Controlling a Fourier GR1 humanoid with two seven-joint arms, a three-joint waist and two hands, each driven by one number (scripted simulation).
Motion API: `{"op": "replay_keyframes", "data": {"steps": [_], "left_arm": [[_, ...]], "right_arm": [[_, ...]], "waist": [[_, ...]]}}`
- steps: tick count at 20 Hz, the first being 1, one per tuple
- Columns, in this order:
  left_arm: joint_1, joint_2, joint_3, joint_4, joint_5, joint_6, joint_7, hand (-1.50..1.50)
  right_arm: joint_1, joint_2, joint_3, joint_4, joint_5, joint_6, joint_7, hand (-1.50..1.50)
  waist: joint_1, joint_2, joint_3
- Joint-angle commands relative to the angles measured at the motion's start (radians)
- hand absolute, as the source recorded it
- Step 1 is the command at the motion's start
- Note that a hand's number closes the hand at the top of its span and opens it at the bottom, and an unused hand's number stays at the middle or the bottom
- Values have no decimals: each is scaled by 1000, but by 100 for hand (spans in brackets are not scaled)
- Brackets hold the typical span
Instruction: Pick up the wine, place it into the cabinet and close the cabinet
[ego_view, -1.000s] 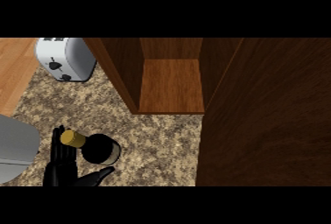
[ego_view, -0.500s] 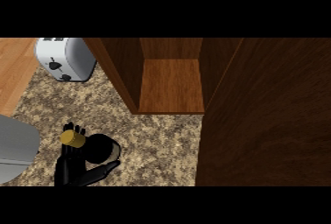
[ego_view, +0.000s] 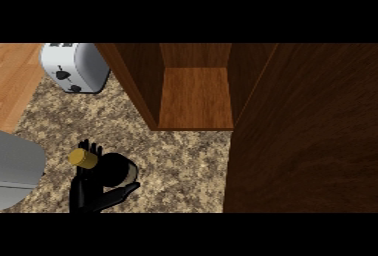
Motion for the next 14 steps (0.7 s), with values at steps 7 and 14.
{"op": "replay_keyframes", "data": {"steps": [7,14], "left_arm": [[-93,-26,-11,145,40,-88,-84,150],[-74,7,-21,170,-55,-125,-137,150]], "right_arm": [[43,-4,-40,-121,-112,23,41,-150],[62,27,-33,-128,-97,13,30,-150]], "waist": [[-4,0,0],[-2,-1,0]]}}
